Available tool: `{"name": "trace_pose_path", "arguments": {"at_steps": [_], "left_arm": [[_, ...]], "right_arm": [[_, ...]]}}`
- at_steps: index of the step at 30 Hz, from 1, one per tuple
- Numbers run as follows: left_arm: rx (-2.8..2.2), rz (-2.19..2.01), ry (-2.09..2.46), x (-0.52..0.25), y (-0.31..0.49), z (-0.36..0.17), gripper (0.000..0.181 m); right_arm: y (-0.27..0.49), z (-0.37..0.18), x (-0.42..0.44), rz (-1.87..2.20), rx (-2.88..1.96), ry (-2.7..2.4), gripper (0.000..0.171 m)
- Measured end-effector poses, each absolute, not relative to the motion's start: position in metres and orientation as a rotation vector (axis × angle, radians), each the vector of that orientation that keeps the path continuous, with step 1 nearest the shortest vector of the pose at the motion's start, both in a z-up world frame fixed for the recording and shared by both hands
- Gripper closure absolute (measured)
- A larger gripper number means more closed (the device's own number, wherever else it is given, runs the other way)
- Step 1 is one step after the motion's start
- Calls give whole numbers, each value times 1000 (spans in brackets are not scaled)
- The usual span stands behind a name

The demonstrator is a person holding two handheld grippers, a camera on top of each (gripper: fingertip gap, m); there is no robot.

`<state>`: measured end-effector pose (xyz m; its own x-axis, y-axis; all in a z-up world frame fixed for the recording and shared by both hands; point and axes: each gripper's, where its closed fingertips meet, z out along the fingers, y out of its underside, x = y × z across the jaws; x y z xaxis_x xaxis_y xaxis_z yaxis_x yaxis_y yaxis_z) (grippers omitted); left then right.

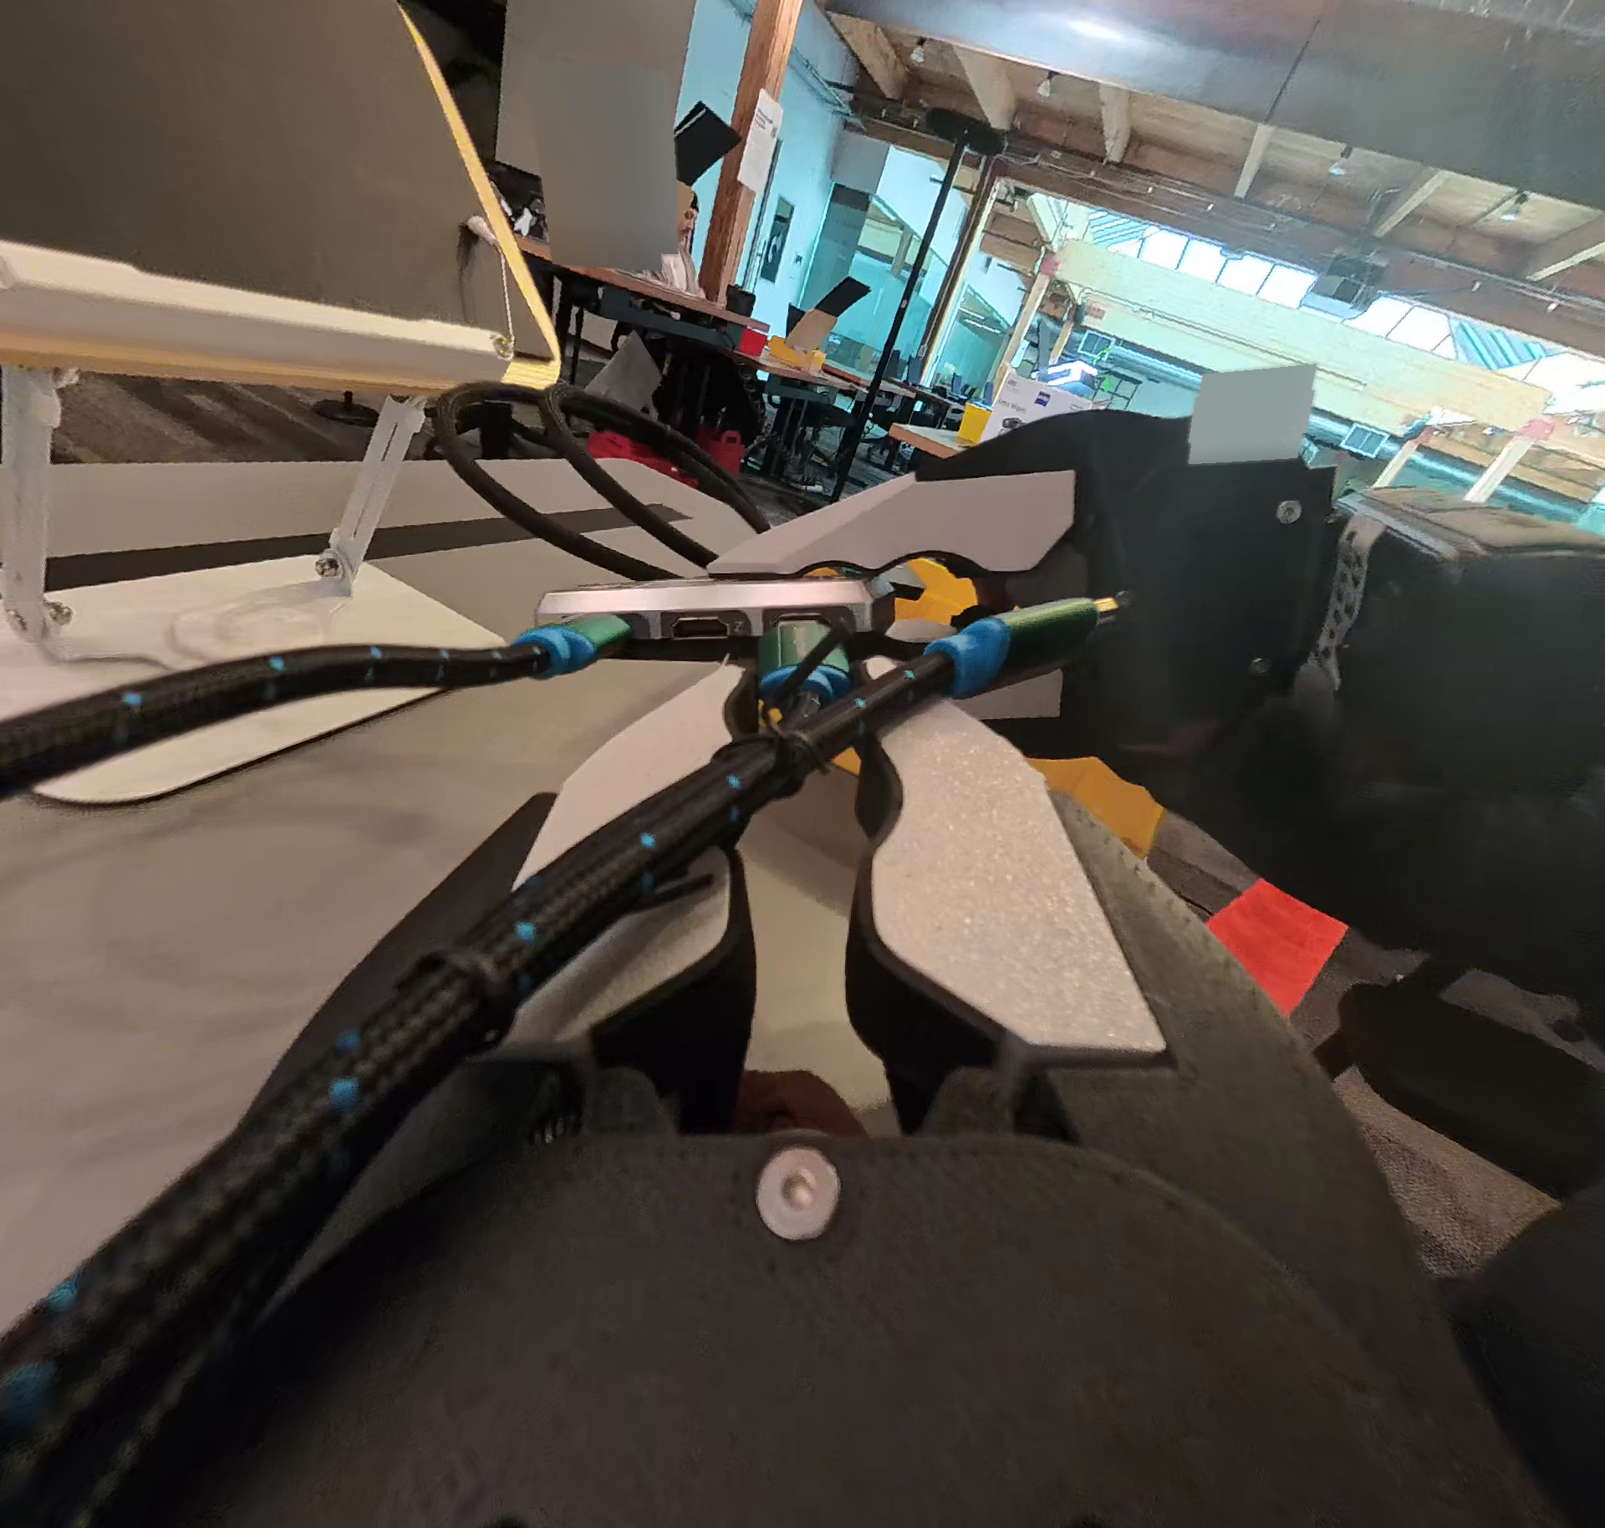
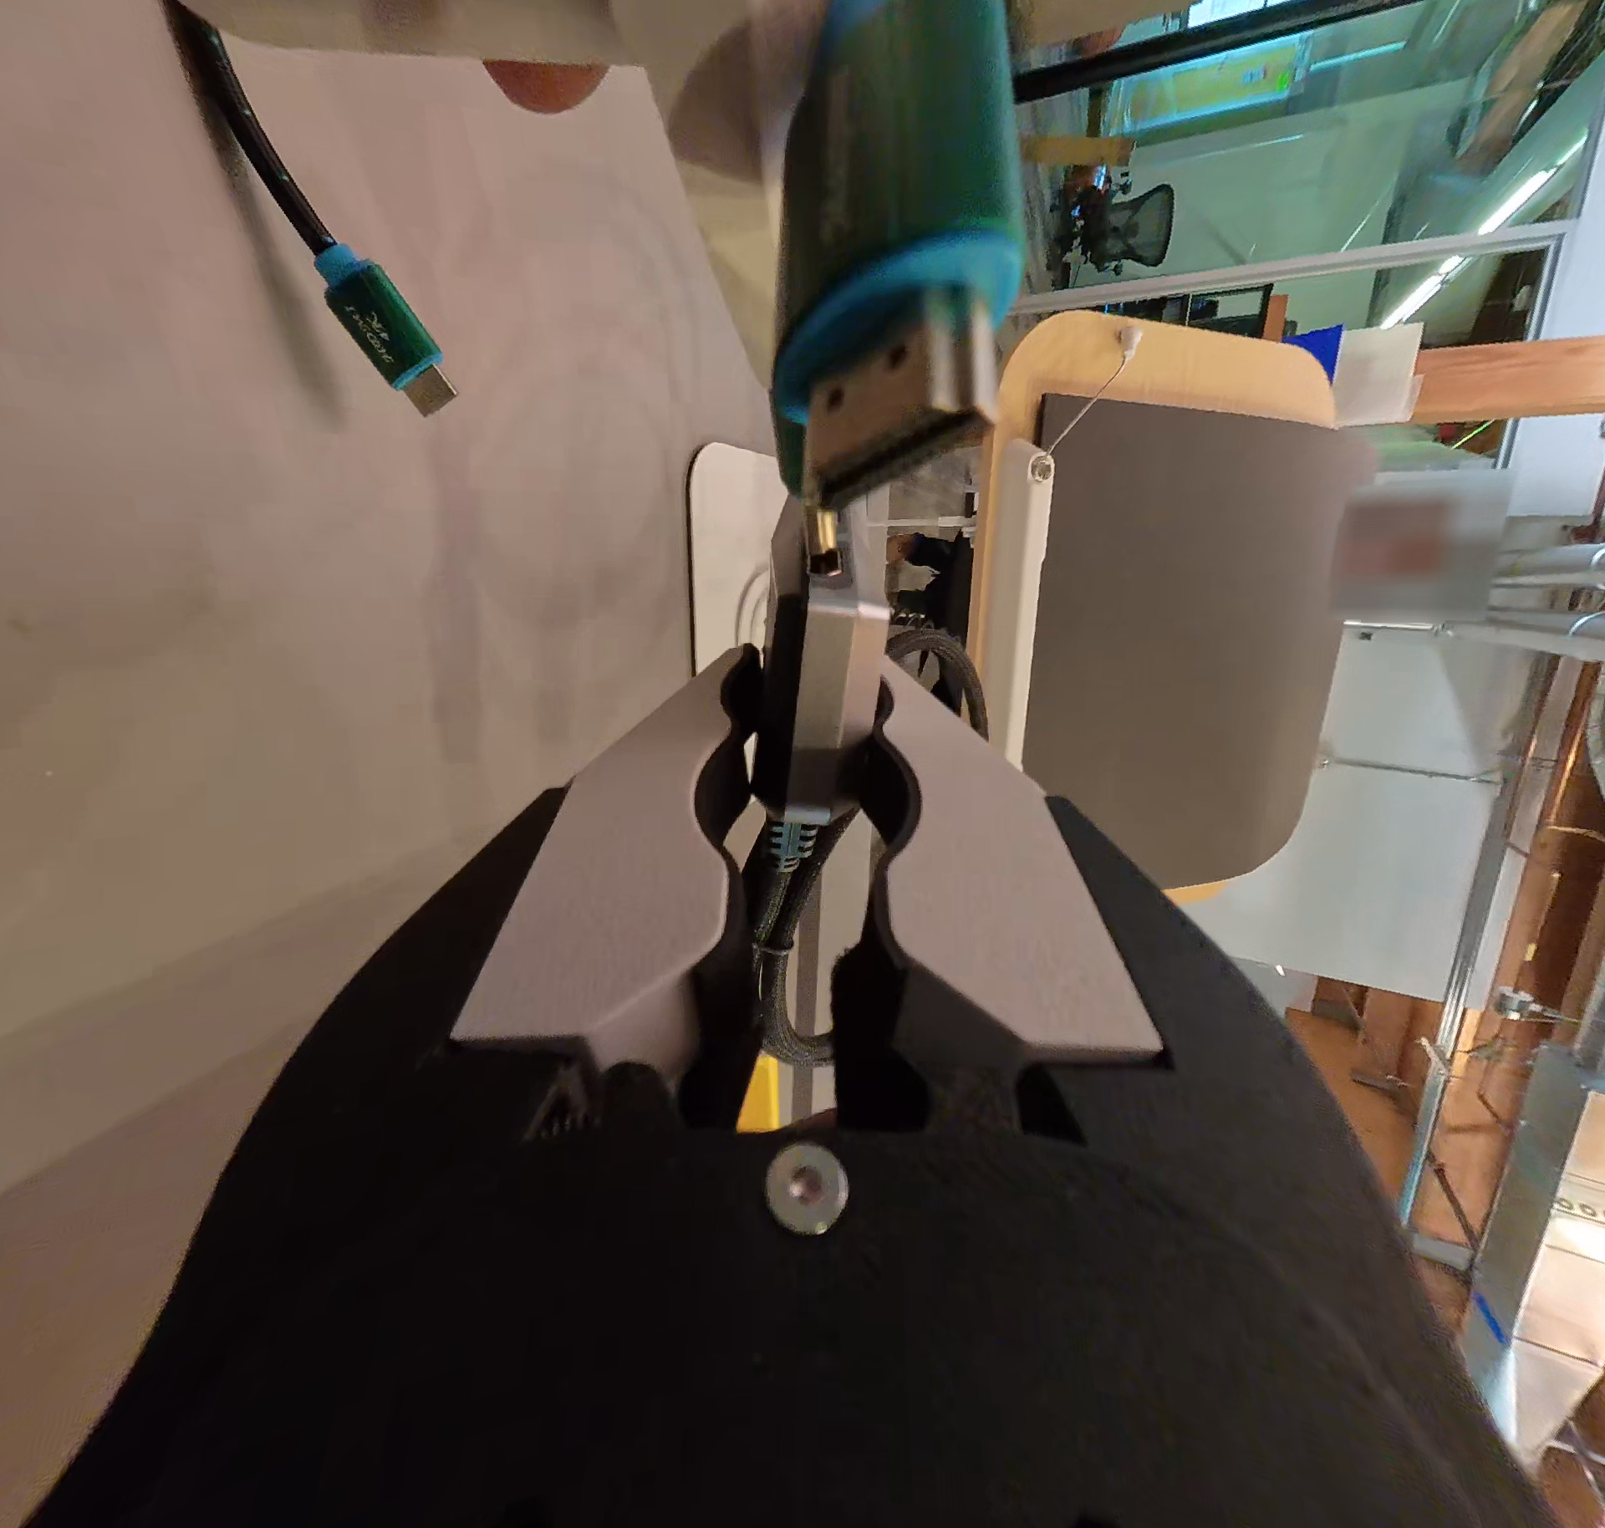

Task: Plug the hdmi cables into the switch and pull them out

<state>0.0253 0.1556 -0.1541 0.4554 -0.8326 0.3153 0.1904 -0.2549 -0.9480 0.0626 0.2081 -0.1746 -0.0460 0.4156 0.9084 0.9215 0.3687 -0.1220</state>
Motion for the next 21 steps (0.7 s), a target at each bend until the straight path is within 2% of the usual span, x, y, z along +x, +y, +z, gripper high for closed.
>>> {"name": "trace_pose_path", "arguments": {"at_steps": [21], "left_arm": [[-1533,-1147,669,34,147,-146,162]], "right_arm": [[199,-165,63,-663,-1138,-1670,152]]}}
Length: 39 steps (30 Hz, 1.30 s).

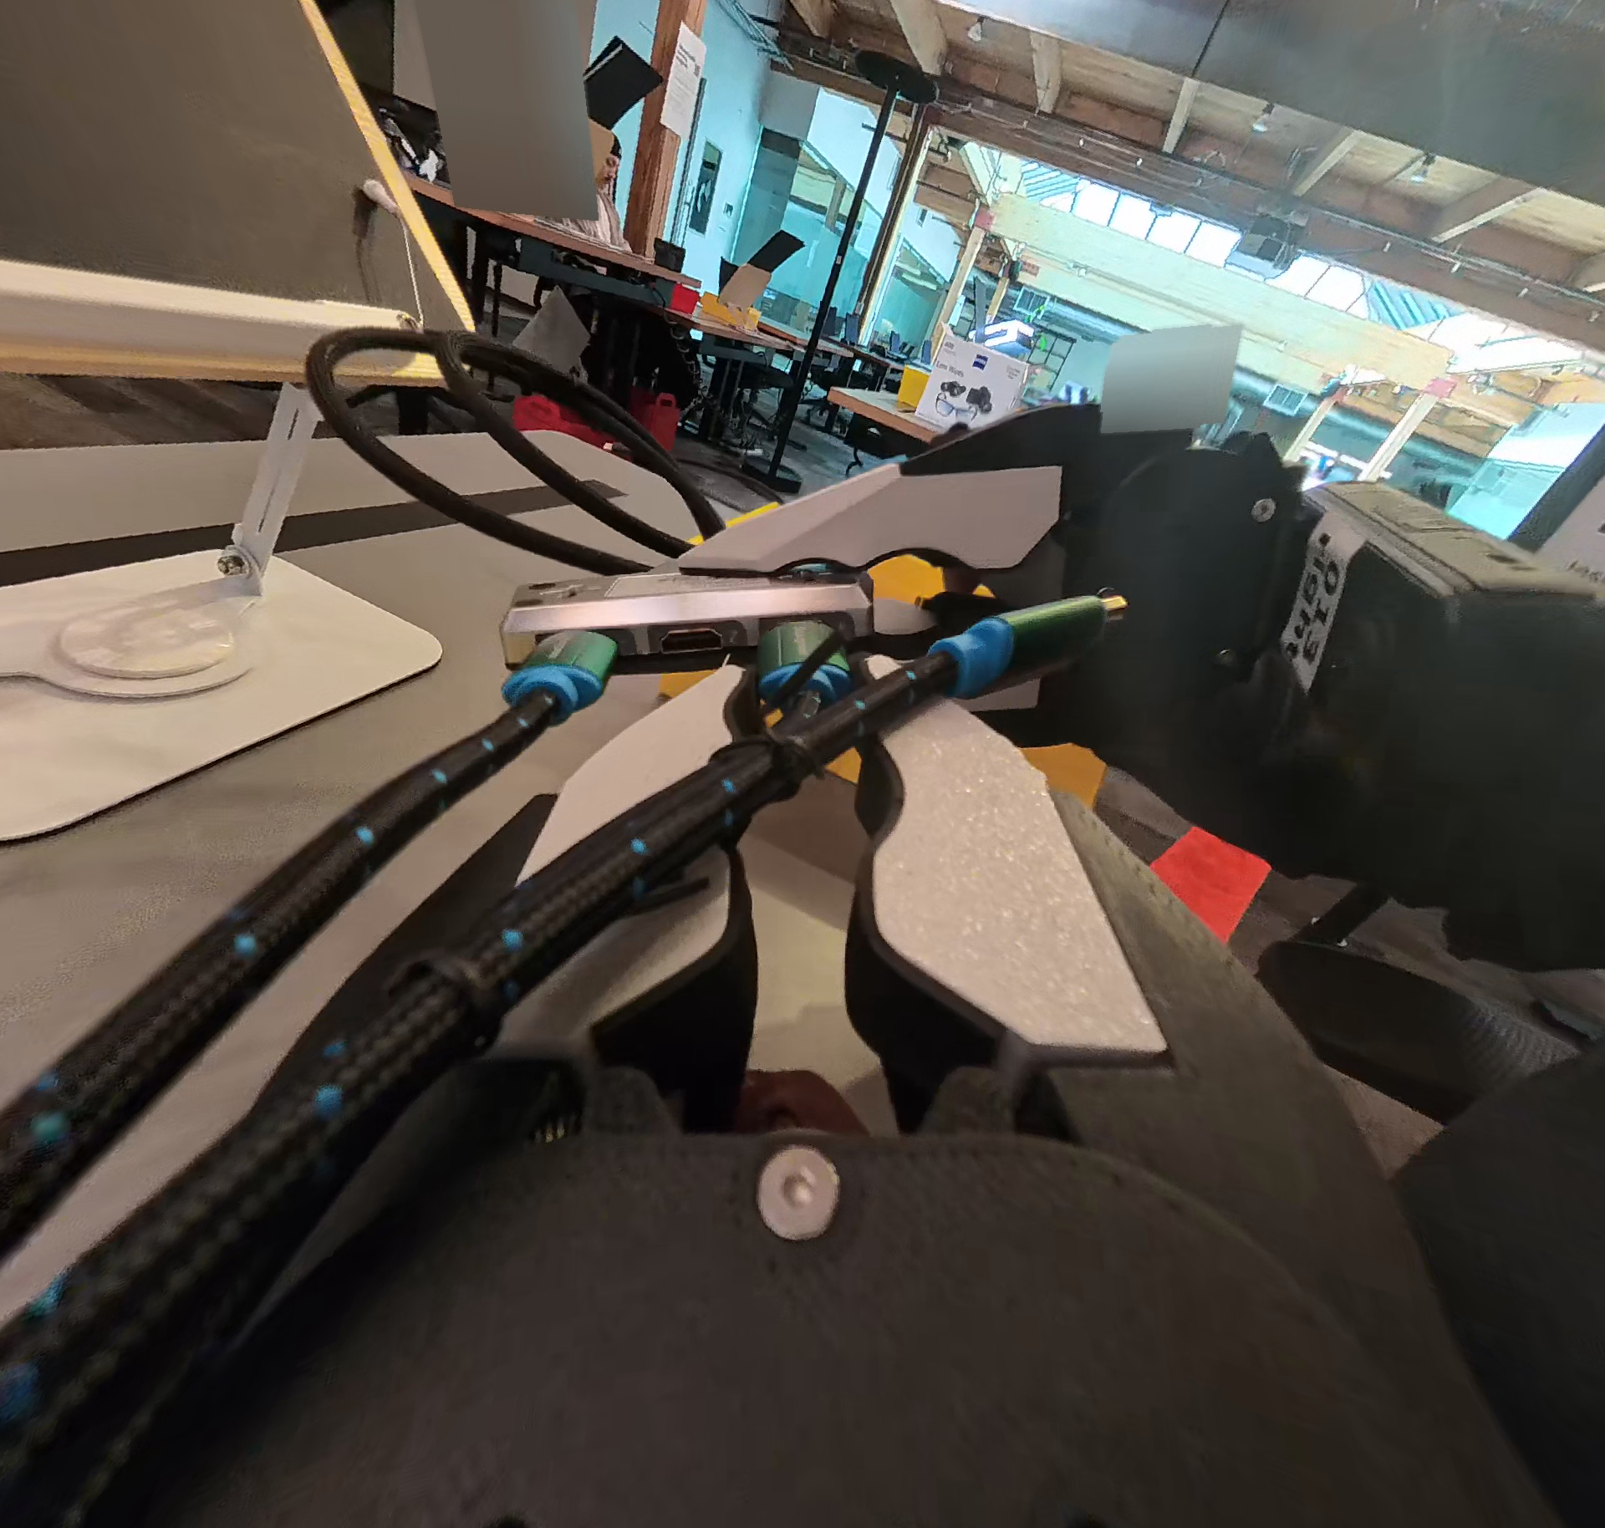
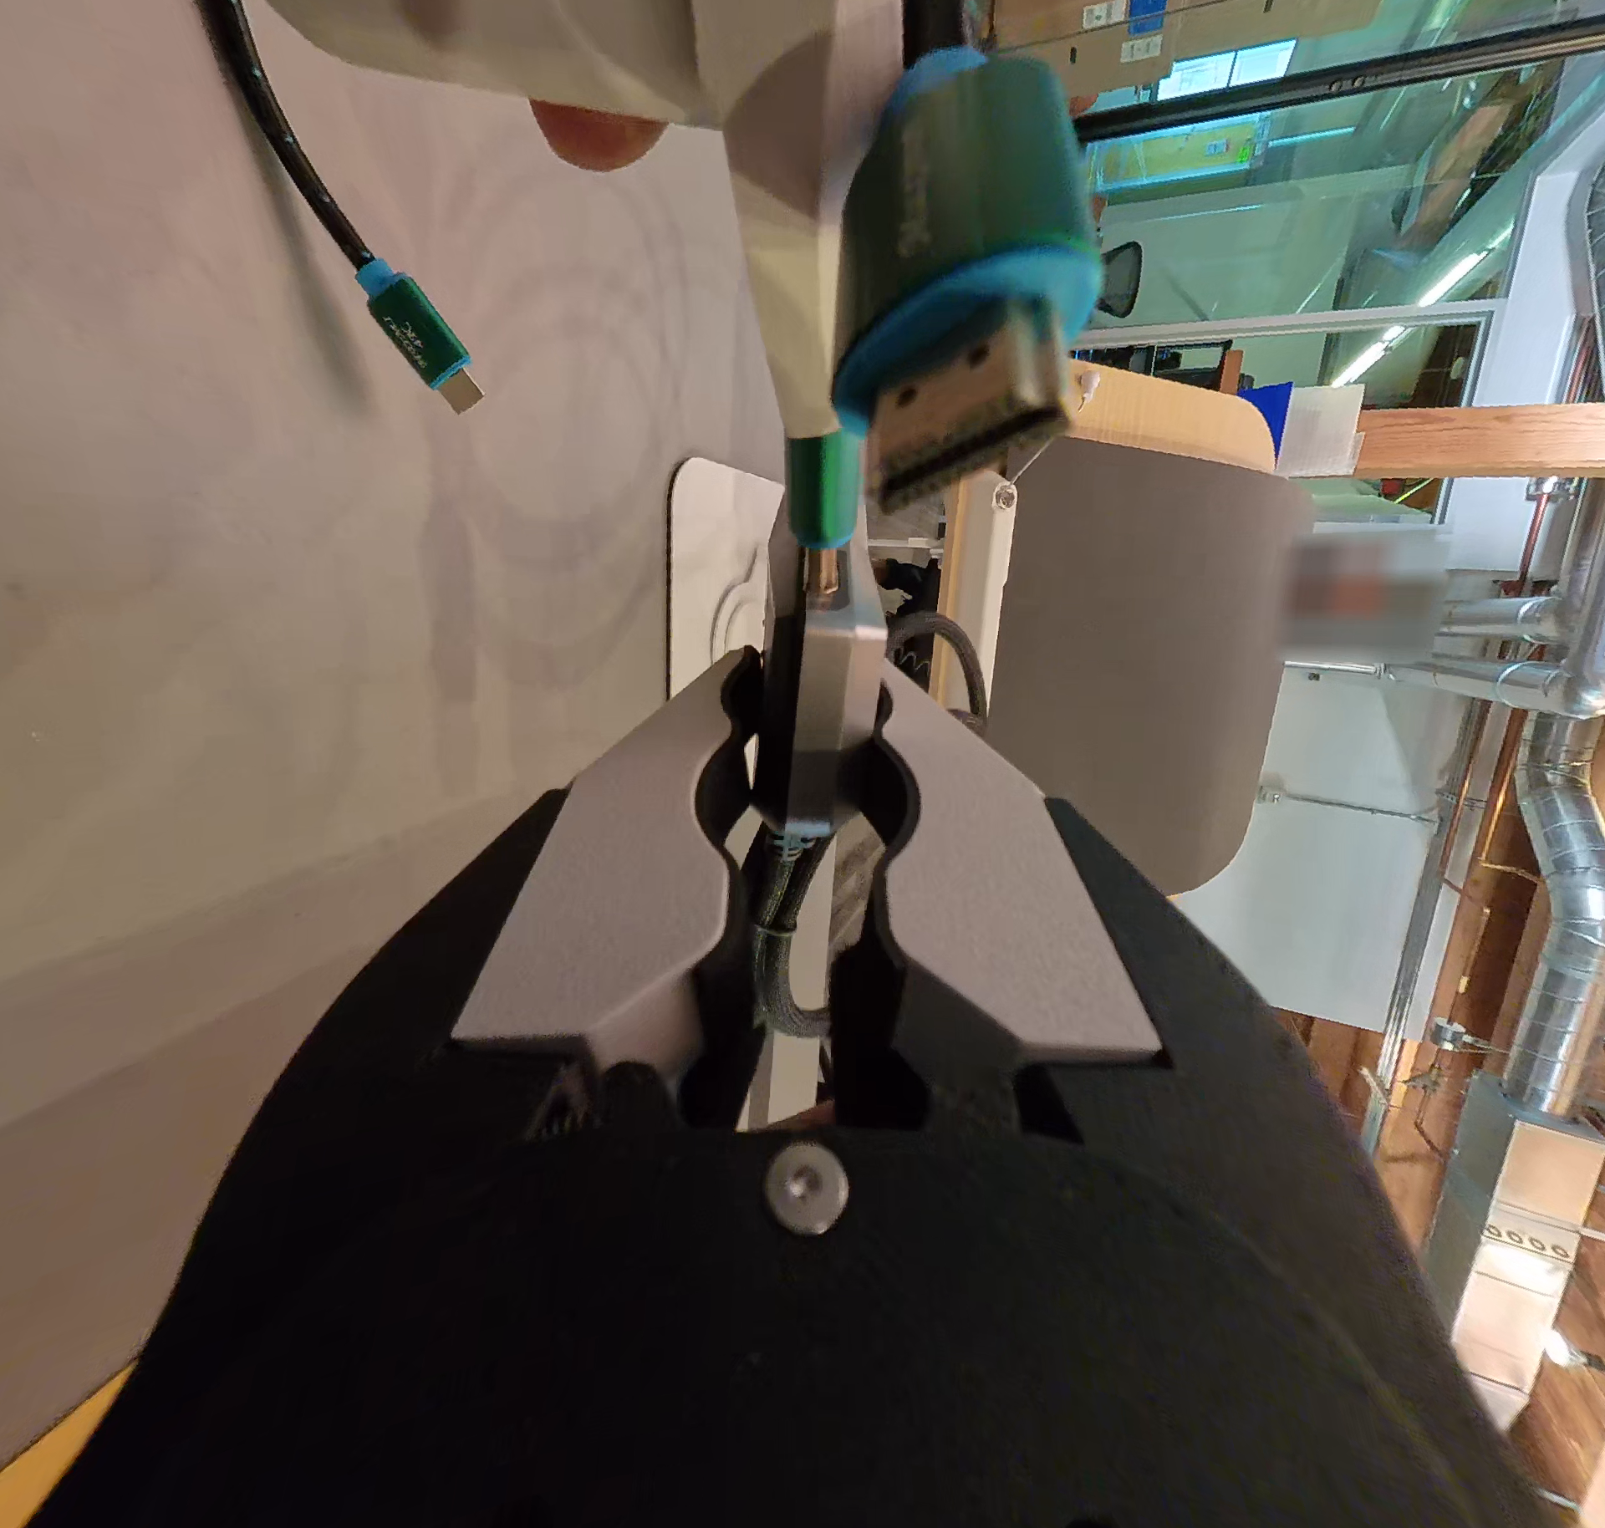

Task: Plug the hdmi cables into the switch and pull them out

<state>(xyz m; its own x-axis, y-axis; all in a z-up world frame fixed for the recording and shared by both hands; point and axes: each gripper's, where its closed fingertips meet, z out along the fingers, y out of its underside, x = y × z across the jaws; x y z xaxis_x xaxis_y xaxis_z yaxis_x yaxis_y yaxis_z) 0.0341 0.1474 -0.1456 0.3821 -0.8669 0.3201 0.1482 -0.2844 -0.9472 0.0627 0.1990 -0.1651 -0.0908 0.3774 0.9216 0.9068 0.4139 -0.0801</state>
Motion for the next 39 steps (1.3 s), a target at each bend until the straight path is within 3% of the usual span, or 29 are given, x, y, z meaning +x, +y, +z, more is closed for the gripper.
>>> {"name": "trace_pose_path", "arguments": {"at_steps": [16,39], "left_arm": [[-1610,-997,668,44,151,-148,163],[-1524,-1169,619,34,137,-138,162]], "right_arm": [[201,-172,66,-743,-1243,-1702,156],[190,-169,64,-591,-1274,-1676,152]]}}
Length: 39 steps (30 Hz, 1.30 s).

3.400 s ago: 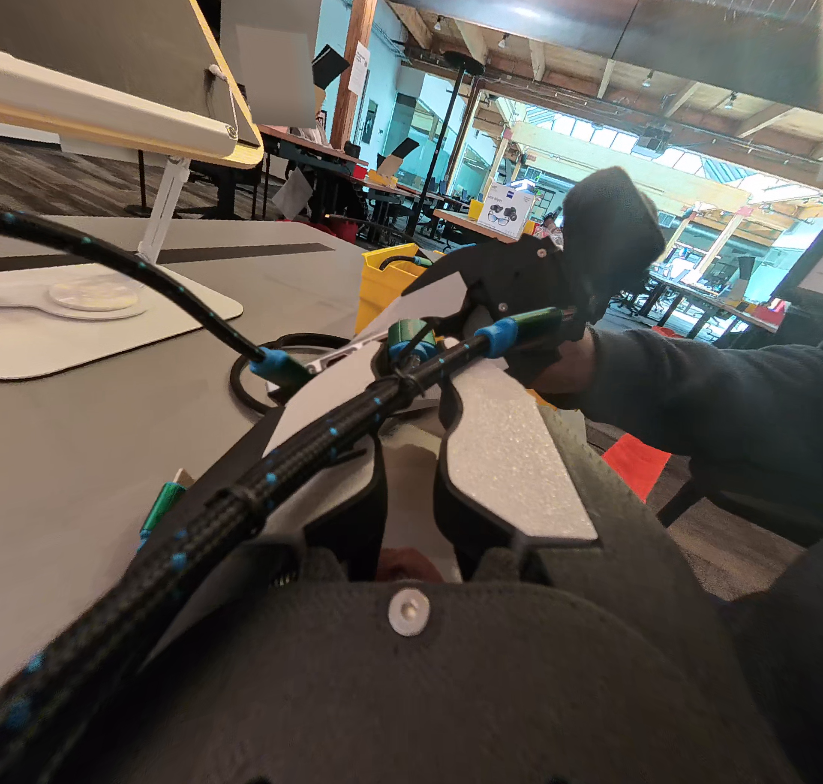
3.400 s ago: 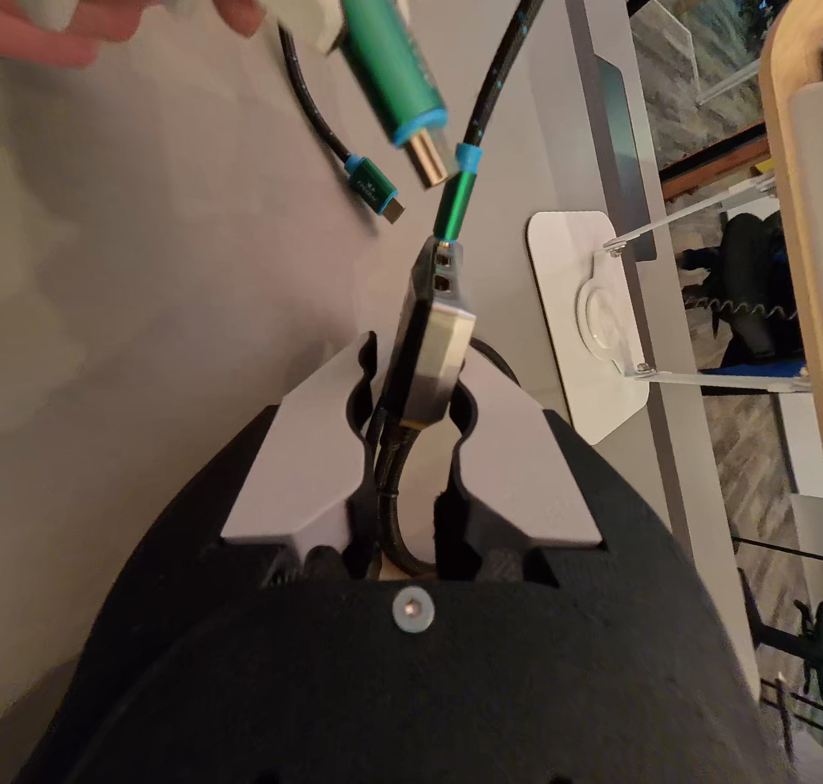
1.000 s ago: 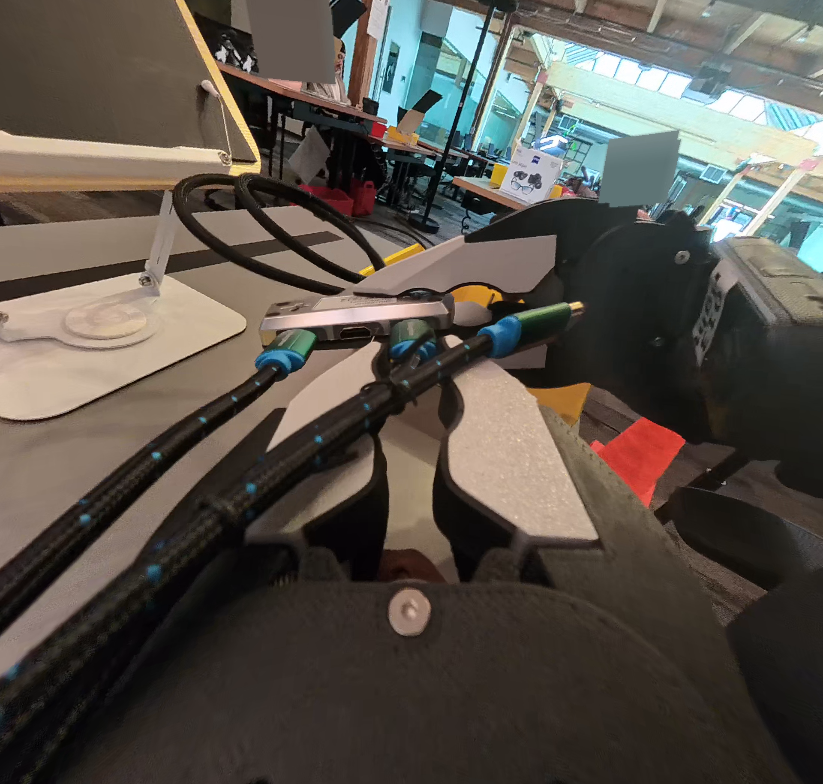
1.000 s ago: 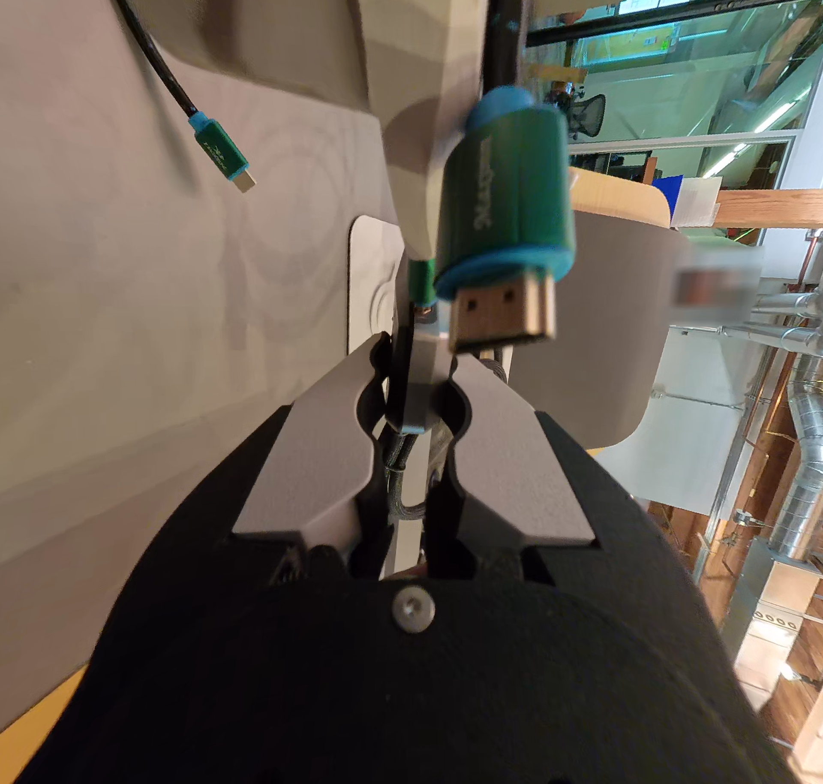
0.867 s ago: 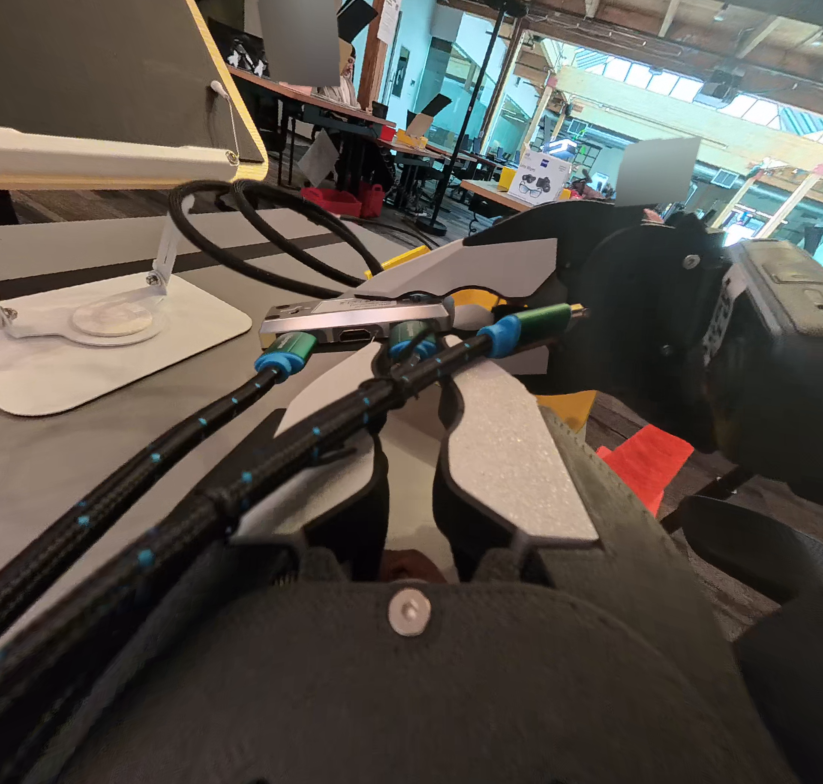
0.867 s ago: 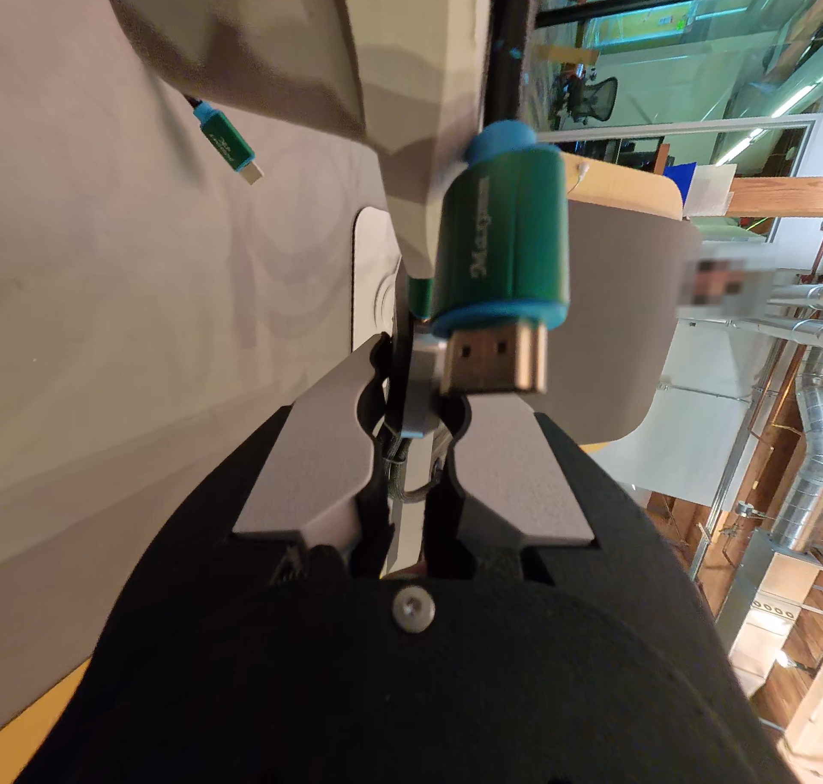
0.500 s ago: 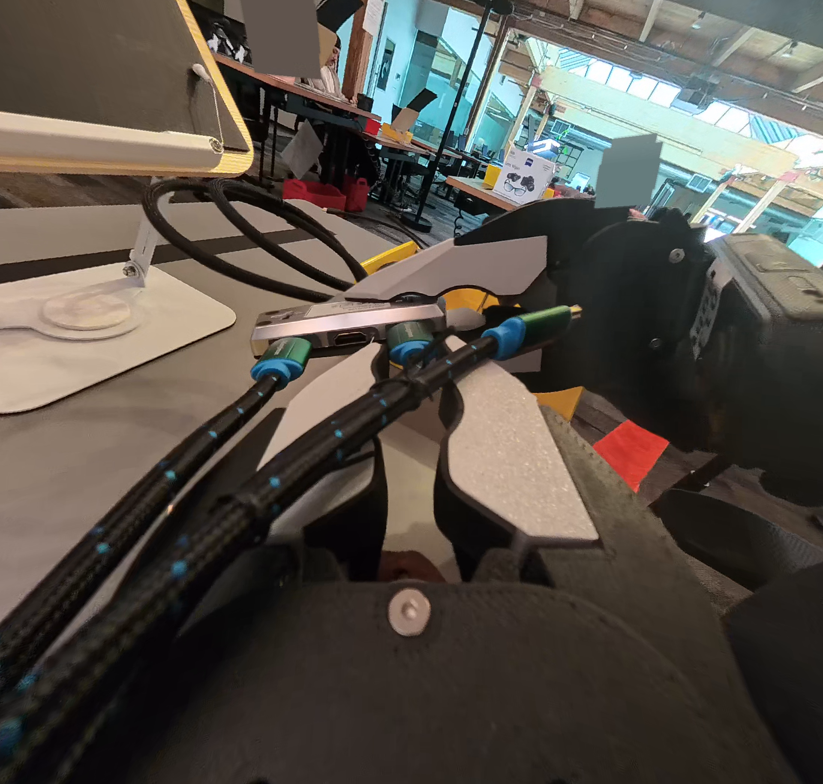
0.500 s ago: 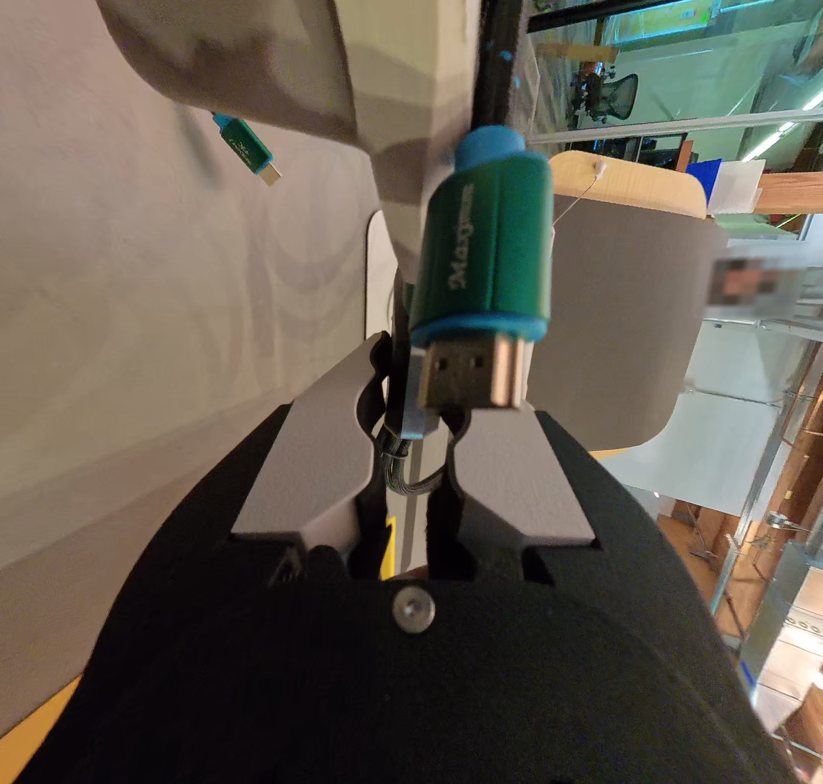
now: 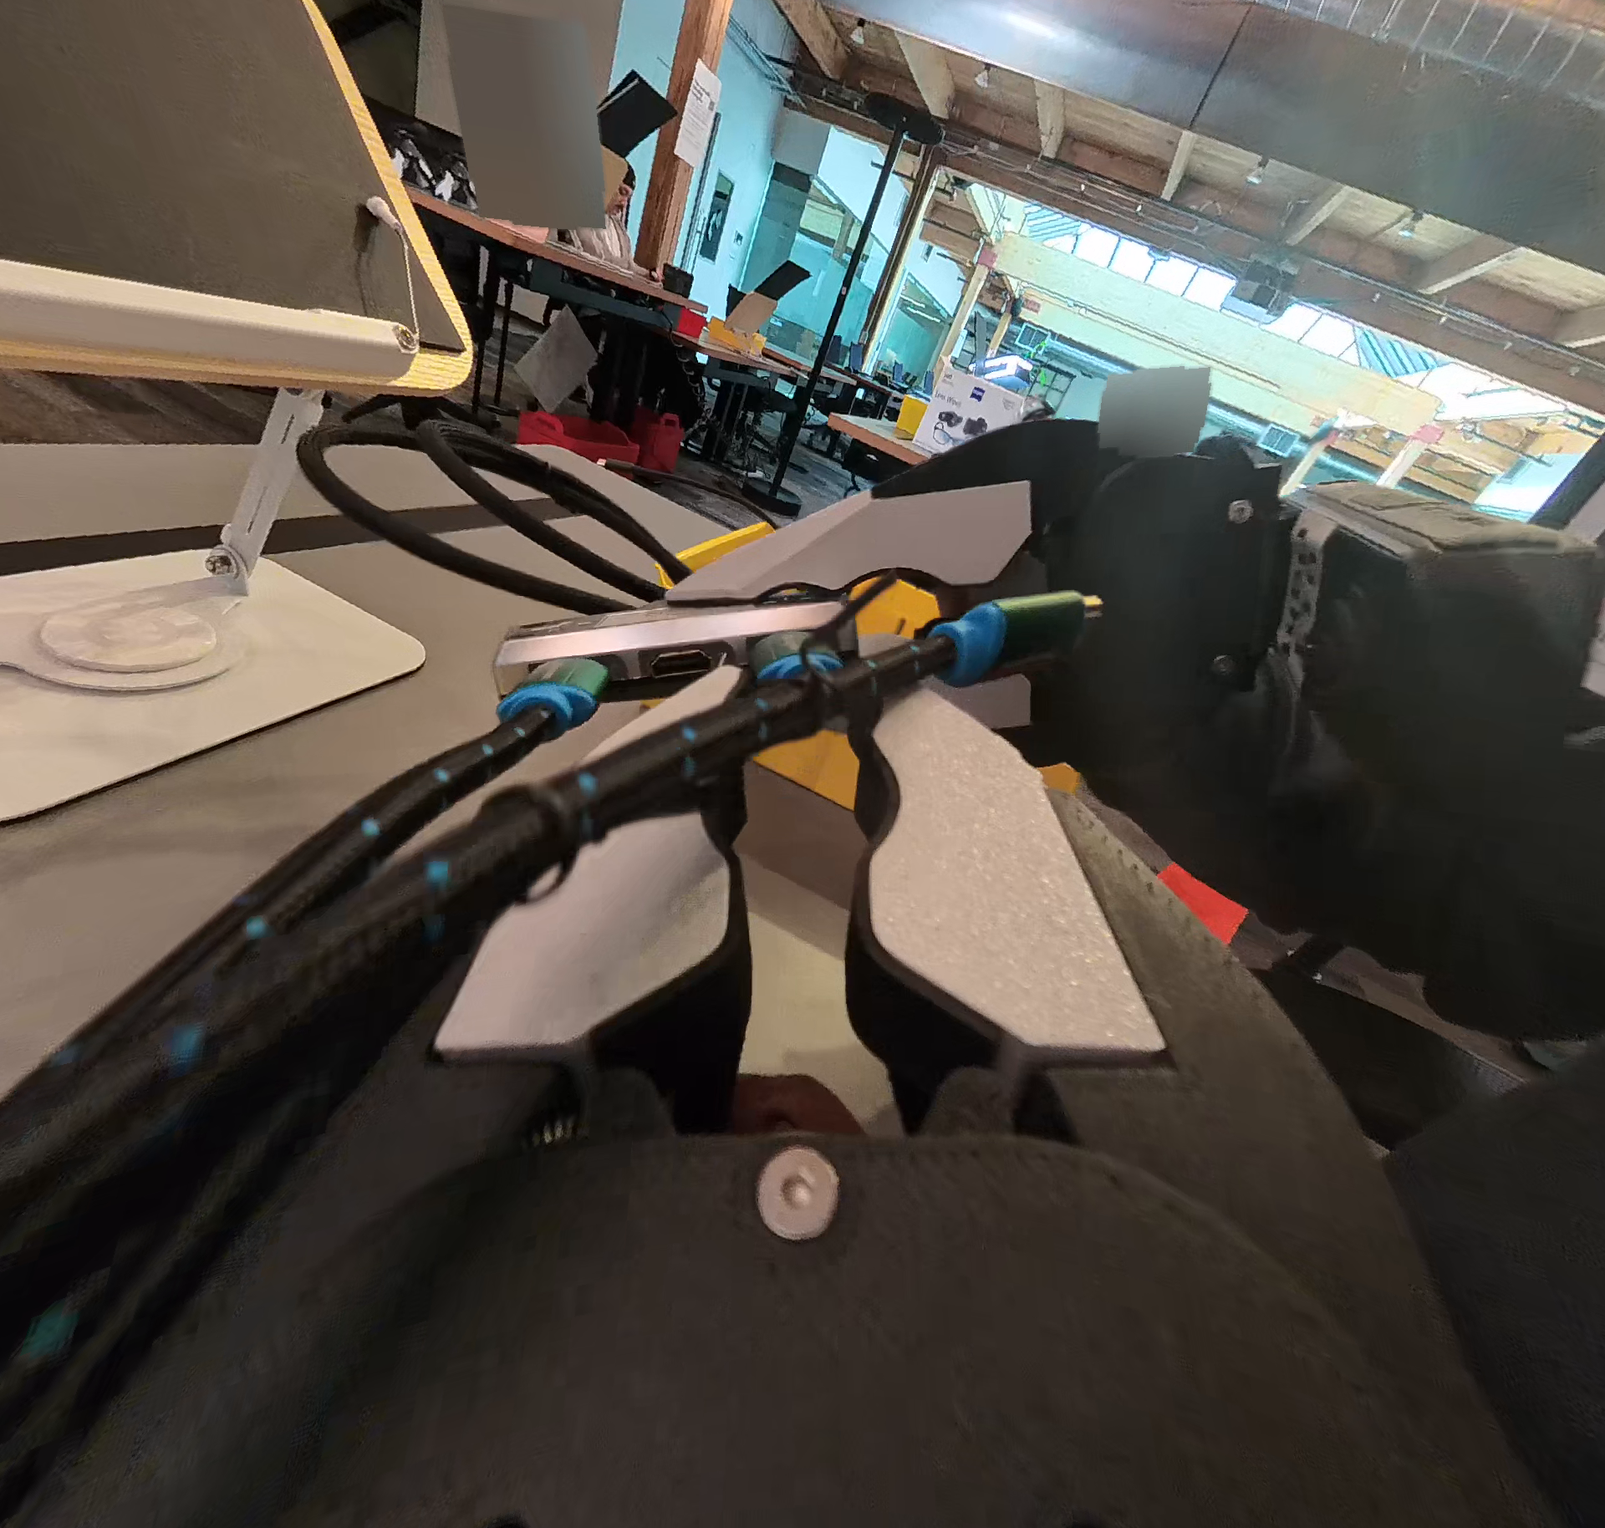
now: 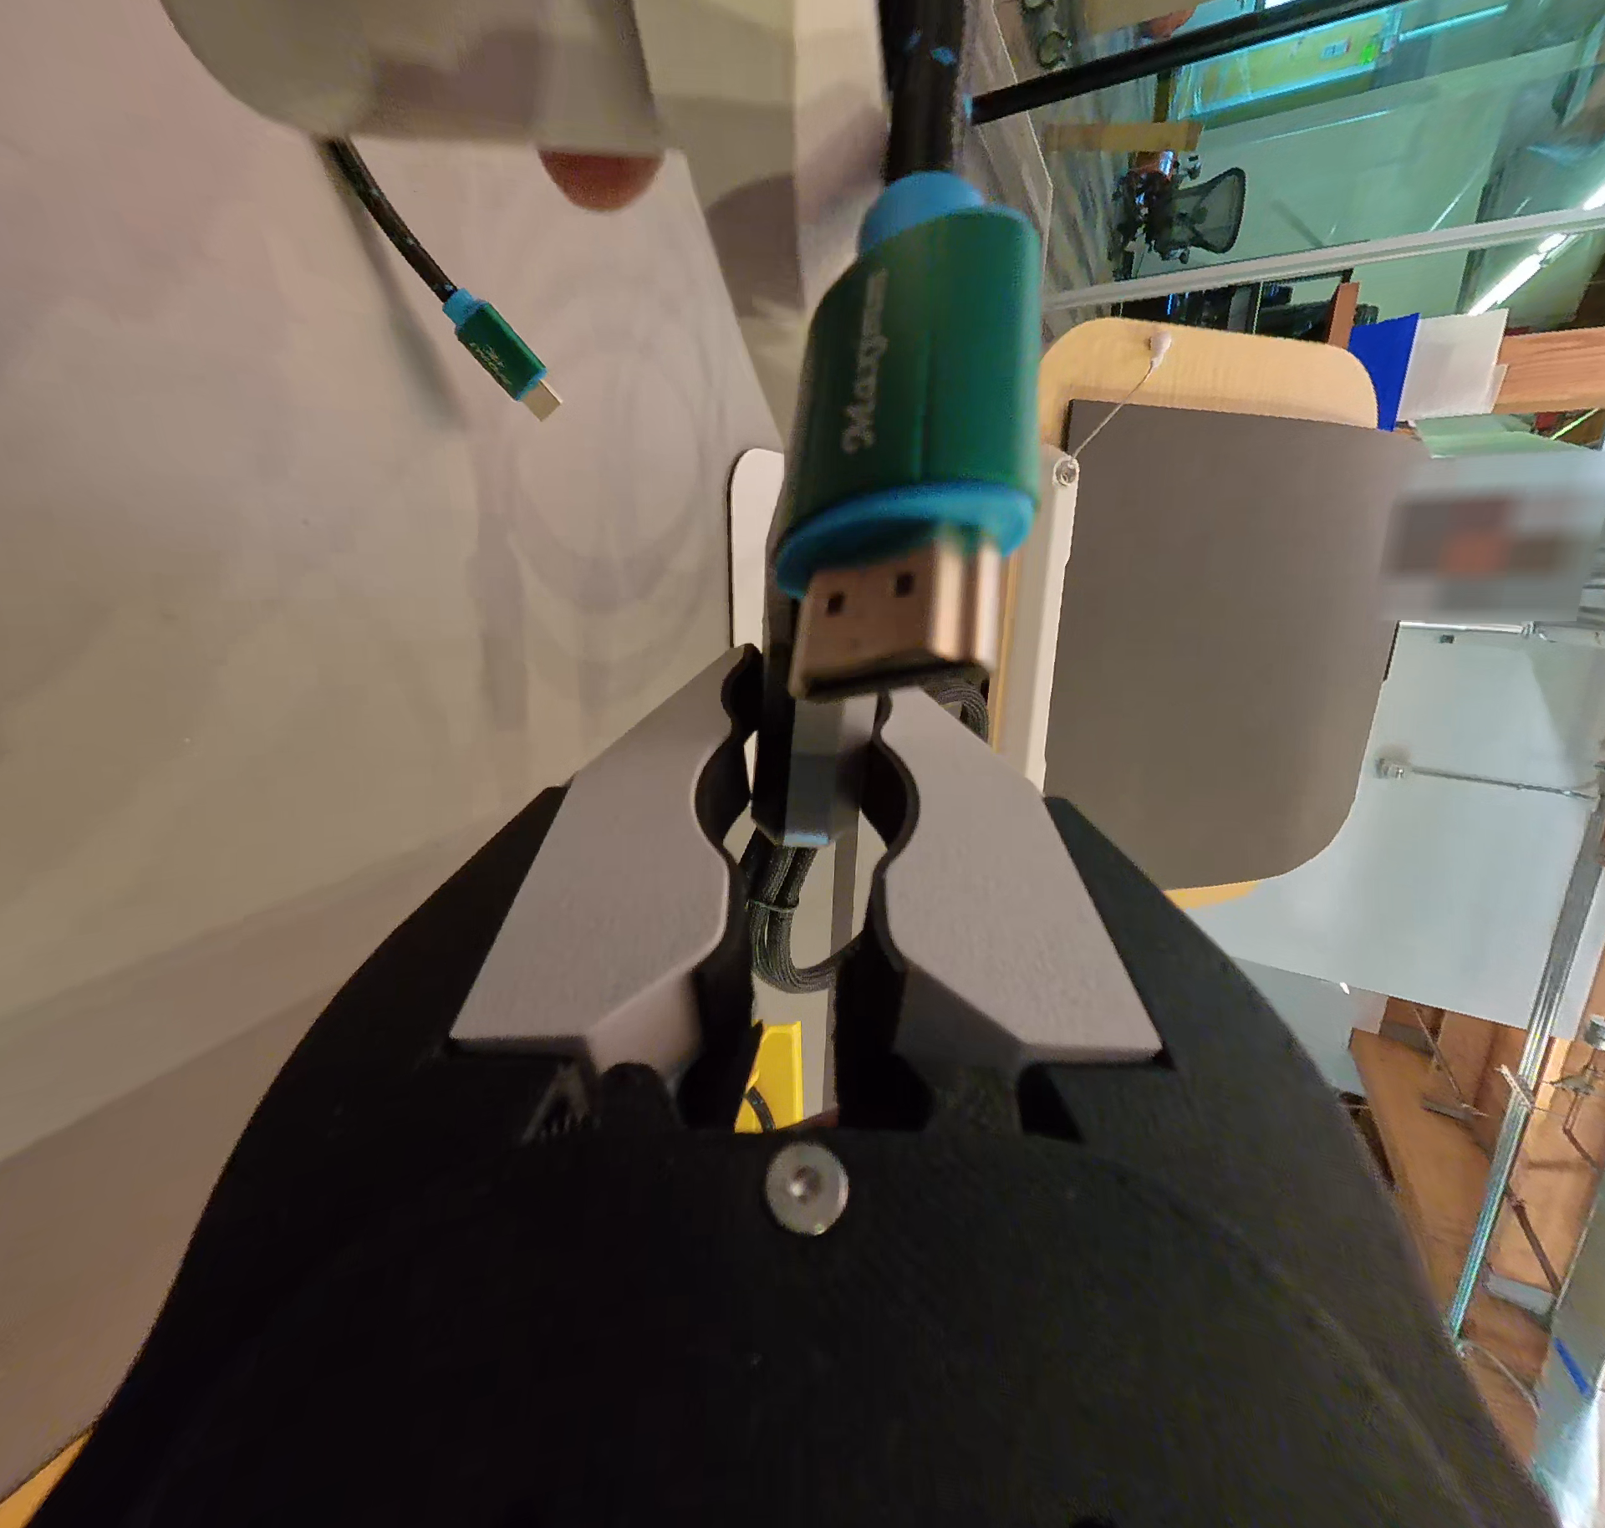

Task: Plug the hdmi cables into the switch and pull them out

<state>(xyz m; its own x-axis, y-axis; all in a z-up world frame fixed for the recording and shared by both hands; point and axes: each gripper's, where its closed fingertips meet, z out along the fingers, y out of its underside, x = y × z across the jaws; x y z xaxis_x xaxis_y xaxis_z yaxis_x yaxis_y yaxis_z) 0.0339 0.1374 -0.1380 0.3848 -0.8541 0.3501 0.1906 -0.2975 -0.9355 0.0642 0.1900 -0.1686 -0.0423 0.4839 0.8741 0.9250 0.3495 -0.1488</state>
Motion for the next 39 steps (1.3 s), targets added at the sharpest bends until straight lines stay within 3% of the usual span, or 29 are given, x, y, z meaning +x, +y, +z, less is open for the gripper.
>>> {"name": "trace_pose_path", "arguments": {"at_steps": [16,23,33,39], "left_arm": [[-1501,-1118,578,9,128,-146,156],[-1499,-1108,615,11,121,-155,157],[-1496,-1094,659,15,114,-166,158],[-1512,-1116,660,20,115,-177,159]], "right_arm": [[189,-138,95,-457,-1475,-1502,152],[198,-92,136,-286,-1593,-1285,152],[199,13,216,28,-1654,-1013,152],[205,26,274,299,-1745,-871,152]]}}
